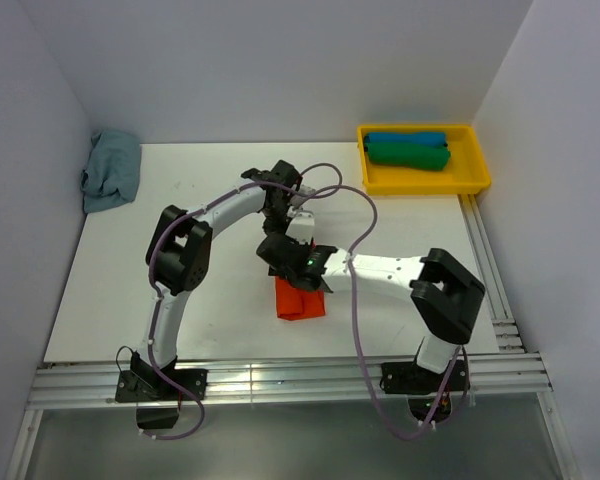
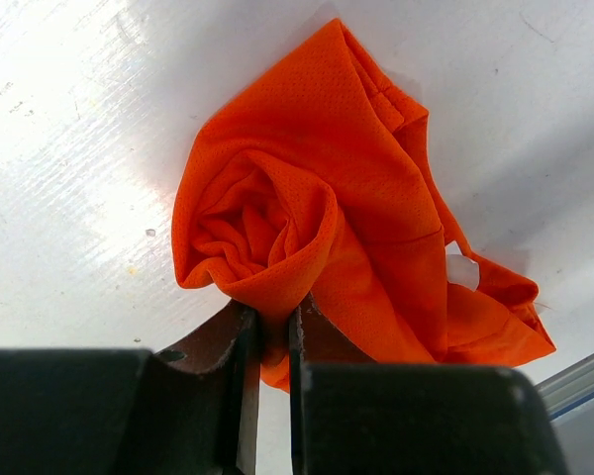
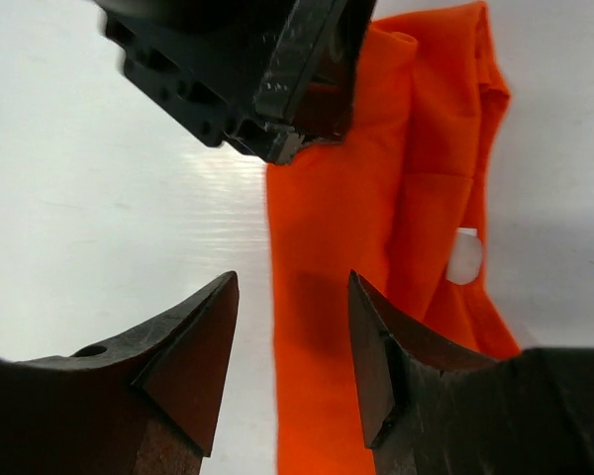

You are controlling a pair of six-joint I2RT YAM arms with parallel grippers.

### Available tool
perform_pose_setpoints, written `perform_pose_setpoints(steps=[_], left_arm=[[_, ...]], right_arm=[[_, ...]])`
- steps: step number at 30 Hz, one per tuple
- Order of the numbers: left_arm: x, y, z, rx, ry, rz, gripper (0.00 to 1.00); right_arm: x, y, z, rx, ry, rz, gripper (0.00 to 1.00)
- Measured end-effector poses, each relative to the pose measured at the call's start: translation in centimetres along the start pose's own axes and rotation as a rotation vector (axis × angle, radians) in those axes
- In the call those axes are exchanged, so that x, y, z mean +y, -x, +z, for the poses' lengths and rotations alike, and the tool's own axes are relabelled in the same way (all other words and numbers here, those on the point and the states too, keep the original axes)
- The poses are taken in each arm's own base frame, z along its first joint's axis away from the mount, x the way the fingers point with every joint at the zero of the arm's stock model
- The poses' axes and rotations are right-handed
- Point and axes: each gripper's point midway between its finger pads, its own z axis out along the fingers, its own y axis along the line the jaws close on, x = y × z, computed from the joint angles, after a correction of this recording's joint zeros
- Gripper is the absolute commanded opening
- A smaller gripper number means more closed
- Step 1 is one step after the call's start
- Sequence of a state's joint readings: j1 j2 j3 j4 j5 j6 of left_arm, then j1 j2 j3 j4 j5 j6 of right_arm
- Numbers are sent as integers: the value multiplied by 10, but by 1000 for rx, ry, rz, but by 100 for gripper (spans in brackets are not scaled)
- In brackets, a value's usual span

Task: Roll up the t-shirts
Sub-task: Roll the tshirt

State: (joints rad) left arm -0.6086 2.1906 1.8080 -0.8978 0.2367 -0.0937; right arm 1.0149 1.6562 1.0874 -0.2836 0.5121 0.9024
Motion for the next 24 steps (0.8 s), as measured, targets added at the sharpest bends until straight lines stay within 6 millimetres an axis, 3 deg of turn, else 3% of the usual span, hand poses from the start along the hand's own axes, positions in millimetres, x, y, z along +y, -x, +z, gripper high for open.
perform_pose_setpoints(steps=[6, 15, 19, 24], left_arm=[[0, -1, 0, 5, 0, 3, 13], [0, -2, 0, 9, 0, 3, 27], [0, -3, 0, 11, 1, 4, 35], [-1, -3, -4, 16, 0, 11, 53]], right_arm=[[-2, -20, 12, 17, -121, -133, 55], [-7, -38, 17, 29, -186, -215, 52], [-10, -41, 20, 36, -200, -221, 37], [-10, -45, 22, 37, -185, -208, 31]])
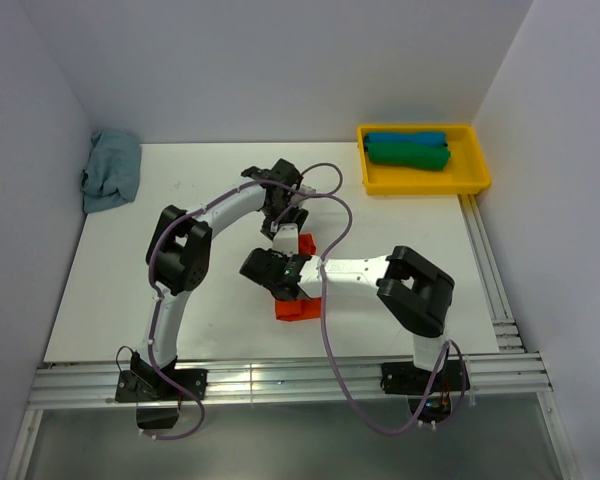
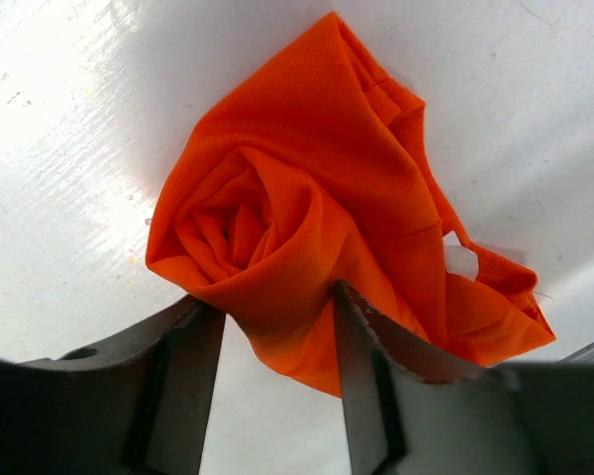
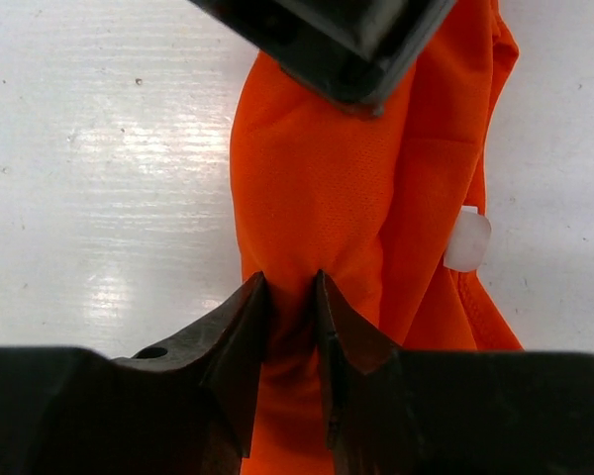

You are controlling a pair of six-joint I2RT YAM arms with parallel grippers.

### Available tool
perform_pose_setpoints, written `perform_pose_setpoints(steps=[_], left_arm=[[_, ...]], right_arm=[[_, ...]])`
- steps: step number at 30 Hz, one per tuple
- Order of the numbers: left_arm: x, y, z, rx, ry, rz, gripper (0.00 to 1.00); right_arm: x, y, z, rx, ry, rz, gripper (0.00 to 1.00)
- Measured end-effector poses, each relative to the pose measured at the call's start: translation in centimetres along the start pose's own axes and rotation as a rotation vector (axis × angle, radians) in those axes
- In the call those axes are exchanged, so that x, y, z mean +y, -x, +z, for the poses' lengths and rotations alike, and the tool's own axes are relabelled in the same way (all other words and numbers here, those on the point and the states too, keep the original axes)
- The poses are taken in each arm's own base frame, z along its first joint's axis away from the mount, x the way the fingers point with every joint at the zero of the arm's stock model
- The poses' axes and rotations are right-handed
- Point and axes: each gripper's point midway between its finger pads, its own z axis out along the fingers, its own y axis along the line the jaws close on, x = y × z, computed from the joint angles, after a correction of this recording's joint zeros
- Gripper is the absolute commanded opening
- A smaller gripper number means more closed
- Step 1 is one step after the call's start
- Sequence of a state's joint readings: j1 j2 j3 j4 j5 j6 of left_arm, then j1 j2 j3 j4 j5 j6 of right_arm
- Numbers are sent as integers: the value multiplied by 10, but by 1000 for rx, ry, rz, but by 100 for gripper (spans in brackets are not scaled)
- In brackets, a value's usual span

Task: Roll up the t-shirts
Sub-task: Roll the tshirt

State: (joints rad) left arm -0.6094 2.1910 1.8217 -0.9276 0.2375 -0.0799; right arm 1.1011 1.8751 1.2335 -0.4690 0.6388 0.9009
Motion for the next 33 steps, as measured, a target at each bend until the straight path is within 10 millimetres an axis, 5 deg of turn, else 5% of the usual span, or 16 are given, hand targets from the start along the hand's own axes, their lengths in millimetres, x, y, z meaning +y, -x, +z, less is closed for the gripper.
perform_pose_setpoints(steps=[10, 20, 33], left_arm=[[-13, 24, -20, -66, -84, 40, 67], [-9, 16, -40, -122, -214, 2, 73], [-18, -8, -11, -110, -310, -9, 74]], right_arm=[[-20, -2, -2, 31, 164, 194, 29], [-50, -3, 3, 80, 417, 514, 29], [-57, -7, 6, 141, 698, 782, 28]])
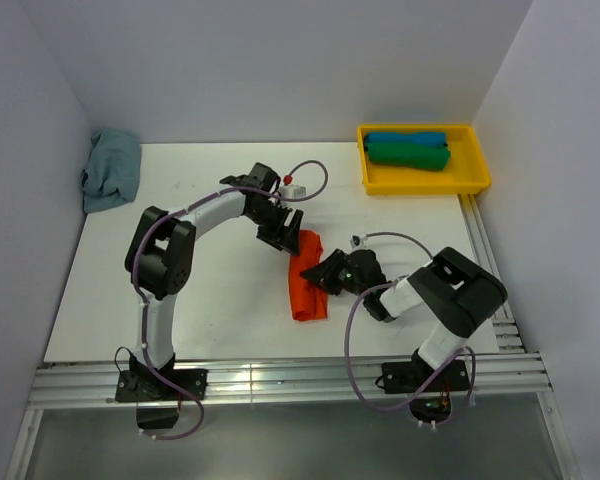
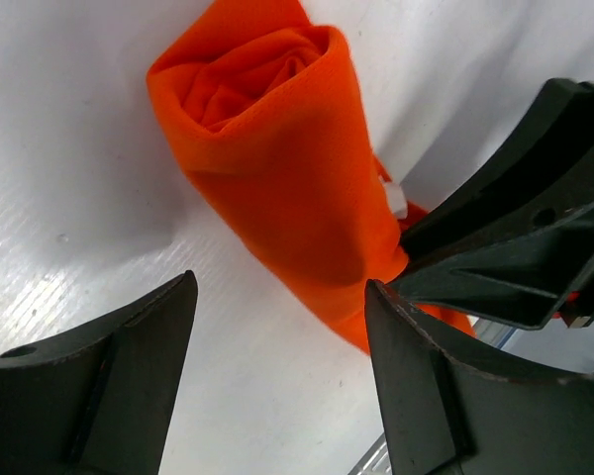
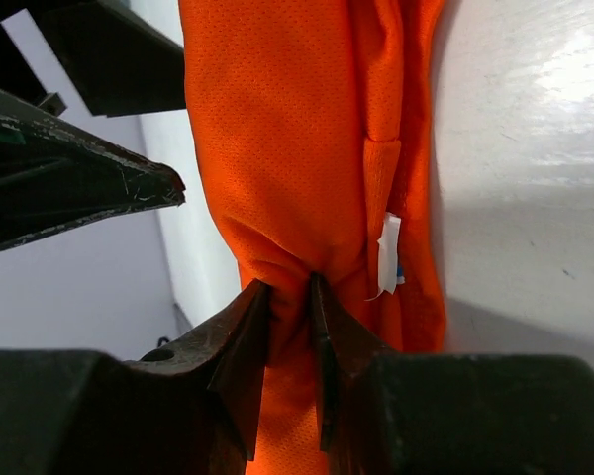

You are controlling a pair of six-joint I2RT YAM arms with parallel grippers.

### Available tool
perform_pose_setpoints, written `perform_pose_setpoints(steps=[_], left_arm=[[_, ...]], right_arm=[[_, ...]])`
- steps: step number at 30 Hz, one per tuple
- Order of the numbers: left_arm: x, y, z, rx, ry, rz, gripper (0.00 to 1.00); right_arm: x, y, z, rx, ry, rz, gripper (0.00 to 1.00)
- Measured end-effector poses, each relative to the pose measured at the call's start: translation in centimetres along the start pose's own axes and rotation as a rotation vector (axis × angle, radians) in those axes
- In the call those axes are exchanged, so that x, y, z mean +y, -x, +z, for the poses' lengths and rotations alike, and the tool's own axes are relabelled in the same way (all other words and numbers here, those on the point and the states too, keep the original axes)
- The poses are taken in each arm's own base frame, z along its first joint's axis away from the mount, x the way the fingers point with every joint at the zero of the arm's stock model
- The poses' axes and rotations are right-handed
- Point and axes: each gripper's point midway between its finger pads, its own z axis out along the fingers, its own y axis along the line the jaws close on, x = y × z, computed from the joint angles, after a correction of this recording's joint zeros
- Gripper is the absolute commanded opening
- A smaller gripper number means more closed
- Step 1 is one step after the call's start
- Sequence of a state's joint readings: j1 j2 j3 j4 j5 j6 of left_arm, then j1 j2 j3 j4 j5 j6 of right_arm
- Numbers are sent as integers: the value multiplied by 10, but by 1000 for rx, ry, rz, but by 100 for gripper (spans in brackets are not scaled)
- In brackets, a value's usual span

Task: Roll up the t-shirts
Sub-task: Roll the tshirt

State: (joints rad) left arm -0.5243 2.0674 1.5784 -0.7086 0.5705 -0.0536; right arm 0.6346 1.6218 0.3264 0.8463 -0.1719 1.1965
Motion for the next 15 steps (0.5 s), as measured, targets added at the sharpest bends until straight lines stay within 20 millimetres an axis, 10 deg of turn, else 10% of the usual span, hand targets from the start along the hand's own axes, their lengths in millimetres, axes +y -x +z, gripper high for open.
perform_pose_setpoints(steps=[7, 15], left_arm=[[0, 8, 12, -29, -13, 8, 69], [3, 2, 29, 7, 24, -20, 29]], right_arm=[[6, -6, 9, 55, 100, 62, 27], [5, -6, 10, 76, 149, 112, 29]])
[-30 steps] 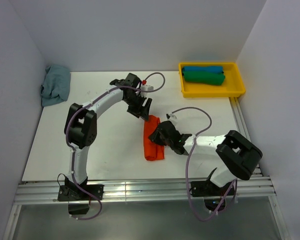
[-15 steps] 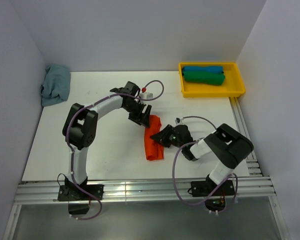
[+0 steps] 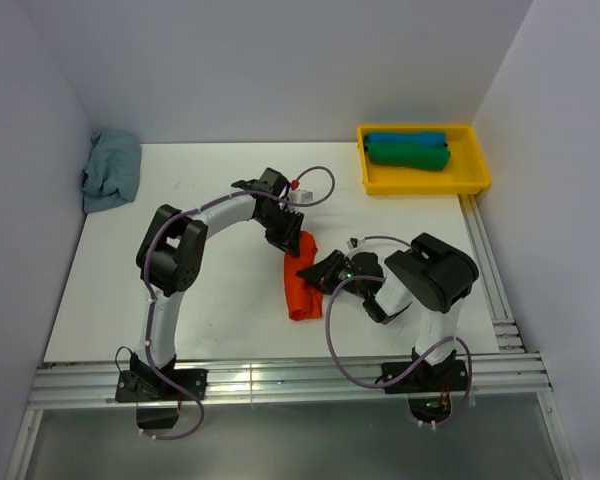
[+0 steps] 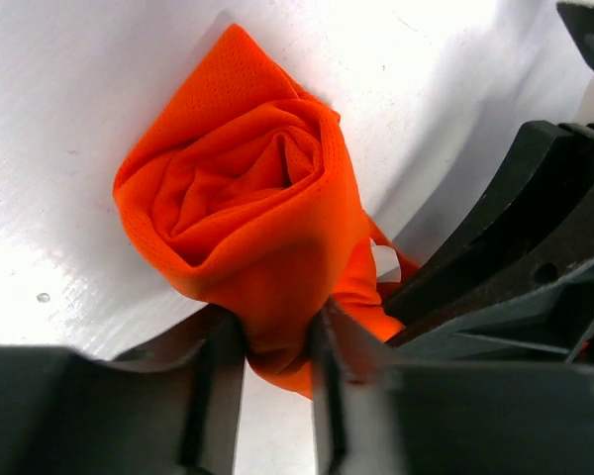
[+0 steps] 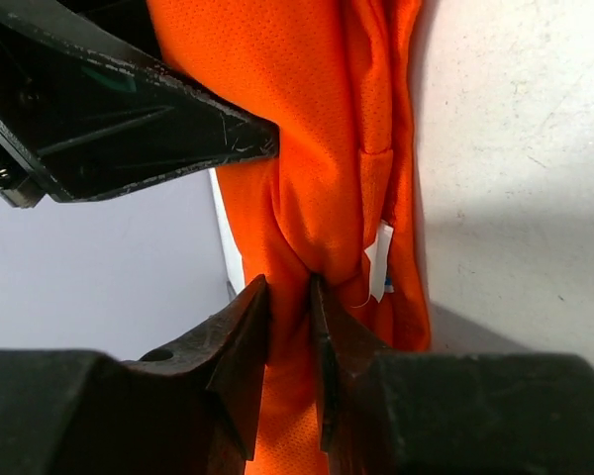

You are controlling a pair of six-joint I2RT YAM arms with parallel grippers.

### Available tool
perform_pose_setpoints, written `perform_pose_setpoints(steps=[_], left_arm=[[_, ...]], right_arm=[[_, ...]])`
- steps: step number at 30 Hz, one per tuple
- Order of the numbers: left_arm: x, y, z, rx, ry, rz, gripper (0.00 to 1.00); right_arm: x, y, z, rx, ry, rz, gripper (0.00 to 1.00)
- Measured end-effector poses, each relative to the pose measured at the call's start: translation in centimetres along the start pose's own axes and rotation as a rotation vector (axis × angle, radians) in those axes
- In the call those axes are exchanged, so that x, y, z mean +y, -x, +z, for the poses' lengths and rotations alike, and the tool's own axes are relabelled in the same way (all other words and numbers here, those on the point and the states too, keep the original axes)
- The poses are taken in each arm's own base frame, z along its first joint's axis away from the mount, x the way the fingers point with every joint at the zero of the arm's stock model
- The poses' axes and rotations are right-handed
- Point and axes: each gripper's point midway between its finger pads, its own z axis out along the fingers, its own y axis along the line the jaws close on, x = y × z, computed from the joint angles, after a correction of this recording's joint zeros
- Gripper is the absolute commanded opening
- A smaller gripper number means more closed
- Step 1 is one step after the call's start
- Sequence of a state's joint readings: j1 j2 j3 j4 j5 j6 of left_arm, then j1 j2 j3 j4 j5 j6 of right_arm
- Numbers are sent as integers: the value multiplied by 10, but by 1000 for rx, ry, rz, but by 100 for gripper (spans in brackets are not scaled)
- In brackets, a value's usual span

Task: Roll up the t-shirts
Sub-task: Roll the tshirt

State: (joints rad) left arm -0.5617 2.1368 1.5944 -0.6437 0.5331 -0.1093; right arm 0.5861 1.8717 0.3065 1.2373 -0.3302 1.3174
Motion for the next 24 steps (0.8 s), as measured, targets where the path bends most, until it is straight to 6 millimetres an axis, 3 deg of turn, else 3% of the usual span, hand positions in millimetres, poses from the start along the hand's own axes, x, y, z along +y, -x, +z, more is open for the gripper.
perform_pose_setpoints(steps=[5, 9, 16, 24], left_arm=[[-1, 1, -2, 14, 58, 7, 14], [1, 2, -4, 25, 123, 20, 11], [5, 1, -3, 61, 192, 26, 11], [5, 1, -4, 91, 234, 33, 12]], right_arm=[[1, 5, -1, -13, -73, -42, 41], [3, 14, -2, -56, -198, -145, 50], [18, 23, -12, -155, -428, -347, 51], [50, 15, -15, -211, -581, -572, 51]])
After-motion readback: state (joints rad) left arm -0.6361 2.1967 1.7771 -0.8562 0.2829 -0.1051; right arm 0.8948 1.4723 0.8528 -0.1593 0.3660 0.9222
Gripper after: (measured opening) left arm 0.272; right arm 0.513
